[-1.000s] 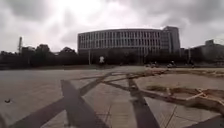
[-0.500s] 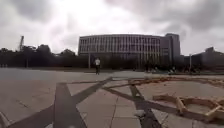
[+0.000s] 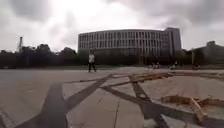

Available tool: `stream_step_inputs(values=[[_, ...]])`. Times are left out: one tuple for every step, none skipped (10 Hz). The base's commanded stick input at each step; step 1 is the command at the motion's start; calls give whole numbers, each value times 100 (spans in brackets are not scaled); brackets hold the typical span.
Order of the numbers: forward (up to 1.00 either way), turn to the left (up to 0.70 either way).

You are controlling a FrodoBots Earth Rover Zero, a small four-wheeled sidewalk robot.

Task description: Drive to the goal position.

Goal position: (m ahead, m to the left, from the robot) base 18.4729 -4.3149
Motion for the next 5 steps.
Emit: stream_step_inputs(values=[[70, 0], [70, 0], [70, 0], [70, 0], [70, 0]])
